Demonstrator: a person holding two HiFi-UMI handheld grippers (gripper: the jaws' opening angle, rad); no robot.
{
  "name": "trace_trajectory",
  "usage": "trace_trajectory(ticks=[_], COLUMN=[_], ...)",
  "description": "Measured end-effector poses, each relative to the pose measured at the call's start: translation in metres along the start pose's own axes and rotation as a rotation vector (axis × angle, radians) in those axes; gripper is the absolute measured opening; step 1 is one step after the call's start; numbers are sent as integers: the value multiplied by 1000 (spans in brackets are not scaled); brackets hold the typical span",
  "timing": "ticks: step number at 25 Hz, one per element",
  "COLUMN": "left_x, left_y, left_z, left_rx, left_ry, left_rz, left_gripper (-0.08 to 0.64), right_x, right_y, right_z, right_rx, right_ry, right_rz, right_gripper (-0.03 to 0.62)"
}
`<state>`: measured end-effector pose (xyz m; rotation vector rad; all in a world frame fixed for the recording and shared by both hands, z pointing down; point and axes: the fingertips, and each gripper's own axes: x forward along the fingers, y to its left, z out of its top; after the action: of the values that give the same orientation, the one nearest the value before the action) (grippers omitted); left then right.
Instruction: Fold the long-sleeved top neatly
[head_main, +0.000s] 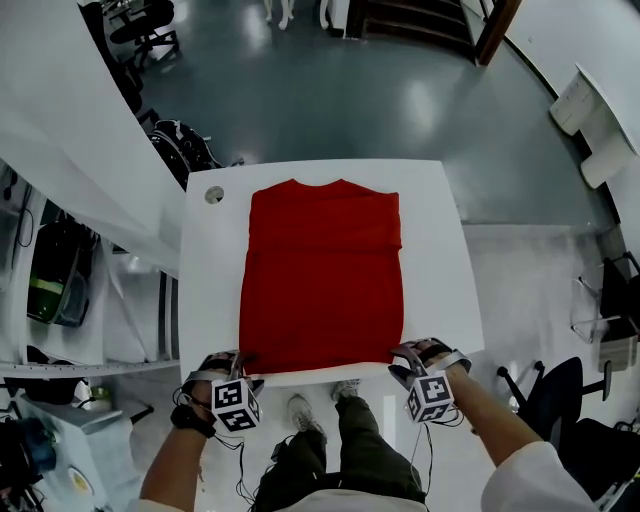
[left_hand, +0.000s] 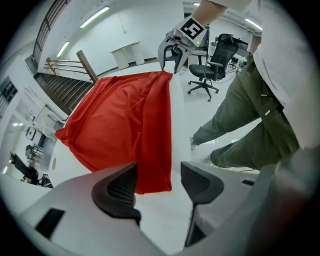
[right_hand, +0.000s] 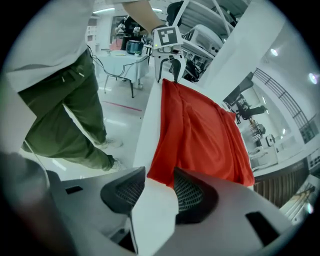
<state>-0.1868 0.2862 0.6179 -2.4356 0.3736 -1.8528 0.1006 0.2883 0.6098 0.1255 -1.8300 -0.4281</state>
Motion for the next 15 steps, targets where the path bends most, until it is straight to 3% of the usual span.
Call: trace_trajectory(ticks=[7, 10, 15], left_x=[-14, -8, -7], left_y=[-3, -14, -14], left_z=[-1, -7, -12], left_rx=[97, 155, 62], left_ry=[-20, 5, 5], left_rz=[127, 126, 57], left_gripper=[258, 241, 213], right_x=[7, 8, 5], right_y=[2, 4, 7], right_z=[-3, -3, 0], right_rx=[-135, -208, -250], right_ry=[28, 30, 17], right_rz=[-44, -65, -59], right_gripper=[190, 184, 167])
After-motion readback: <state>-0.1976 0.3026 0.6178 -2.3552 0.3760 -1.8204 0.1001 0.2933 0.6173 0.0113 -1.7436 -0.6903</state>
